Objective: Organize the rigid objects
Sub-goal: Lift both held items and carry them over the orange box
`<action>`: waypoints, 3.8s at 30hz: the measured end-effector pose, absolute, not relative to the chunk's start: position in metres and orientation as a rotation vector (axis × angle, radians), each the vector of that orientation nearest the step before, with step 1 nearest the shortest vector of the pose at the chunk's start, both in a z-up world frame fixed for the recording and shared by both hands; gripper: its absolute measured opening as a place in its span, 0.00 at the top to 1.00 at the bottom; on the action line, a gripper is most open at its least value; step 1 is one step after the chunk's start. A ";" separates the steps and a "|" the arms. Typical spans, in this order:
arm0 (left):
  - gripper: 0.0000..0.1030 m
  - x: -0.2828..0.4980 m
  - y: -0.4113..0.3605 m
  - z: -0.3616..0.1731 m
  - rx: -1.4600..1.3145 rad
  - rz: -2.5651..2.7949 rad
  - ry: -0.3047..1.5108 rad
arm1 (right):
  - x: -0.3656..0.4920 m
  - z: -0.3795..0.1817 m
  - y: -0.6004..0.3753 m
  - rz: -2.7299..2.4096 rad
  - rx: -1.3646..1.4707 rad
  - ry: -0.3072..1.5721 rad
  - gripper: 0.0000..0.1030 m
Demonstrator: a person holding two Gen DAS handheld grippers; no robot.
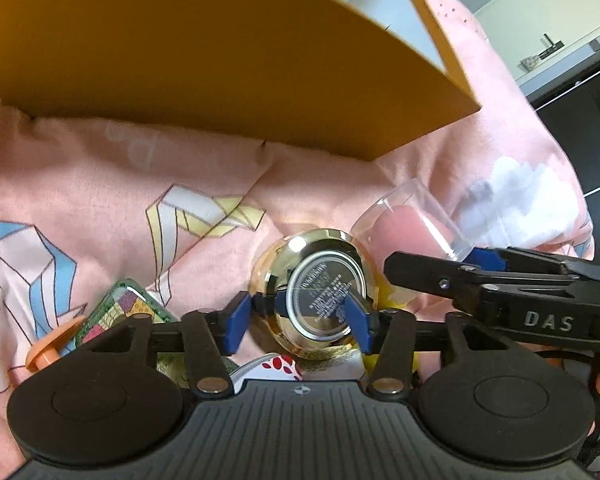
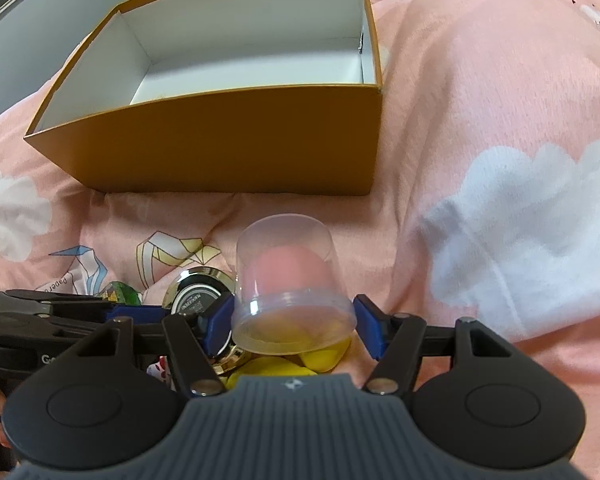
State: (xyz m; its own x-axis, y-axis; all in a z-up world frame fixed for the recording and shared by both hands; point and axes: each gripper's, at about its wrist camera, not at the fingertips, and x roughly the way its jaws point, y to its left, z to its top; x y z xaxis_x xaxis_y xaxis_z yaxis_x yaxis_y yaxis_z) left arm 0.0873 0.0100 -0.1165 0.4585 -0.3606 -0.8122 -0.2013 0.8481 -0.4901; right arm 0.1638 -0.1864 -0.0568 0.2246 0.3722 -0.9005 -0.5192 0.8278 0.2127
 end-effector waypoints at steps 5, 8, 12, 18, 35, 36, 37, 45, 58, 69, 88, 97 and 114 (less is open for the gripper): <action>0.67 0.074 0.002 -0.090 -0.460 -0.132 1.010 | 0.169 -0.055 -0.194 0.578 -0.124 1.191 0.38; 0.67 0.071 -0.002 -0.084 -0.439 -0.172 0.979 | 0.169 -0.053 -0.198 0.561 -0.137 1.191 0.38; 0.70 0.065 -0.007 -0.076 -0.401 -0.245 0.959 | 0.168 -0.051 -0.202 0.547 -0.158 1.194 0.38; 0.77 0.068 -0.010 -0.081 -0.376 -0.207 0.983 | 0.170 -0.050 -0.213 0.535 -0.137 1.199 0.38; 0.21 0.106 0.023 -0.127 -0.590 -0.132 1.102 | 0.171 -0.052 -0.193 0.598 -0.137 1.187 0.38; 0.21 0.107 0.021 -0.128 -0.588 -0.147 1.099 | 0.173 -0.053 -0.193 0.599 -0.135 1.188 0.38; 0.20 0.109 0.018 -0.129 -0.581 -0.162 1.099 | 0.173 -0.054 -0.193 0.599 -0.134 1.190 0.38; 0.17 0.121 0.017 -0.148 -0.693 -0.229 1.089 | 0.179 -0.057 -0.196 0.570 -0.122 1.208 0.38; 0.54 0.101 0.027 -0.125 -0.763 -0.206 1.024 | 0.178 -0.053 -0.205 0.545 -0.126 1.201 0.38; 0.68 0.098 -0.006 -0.097 -0.591 -0.262 0.973 | 0.174 -0.046 -0.206 0.520 -0.142 1.179 0.38; 0.70 0.064 0.024 -0.033 -0.593 -0.130 0.779 | 0.162 0.001 -0.191 0.592 -0.239 1.009 0.38; 0.70 0.062 0.046 0.012 -0.581 -0.094 0.658 | 0.155 0.055 -0.170 0.724 -0.292 0.866 0.38; 0.70 0.114 0.114 0.017 -0.660 -0.029 0.660 | 0.223 0.073 -0.109 0.821 -0.359 0.891 0.38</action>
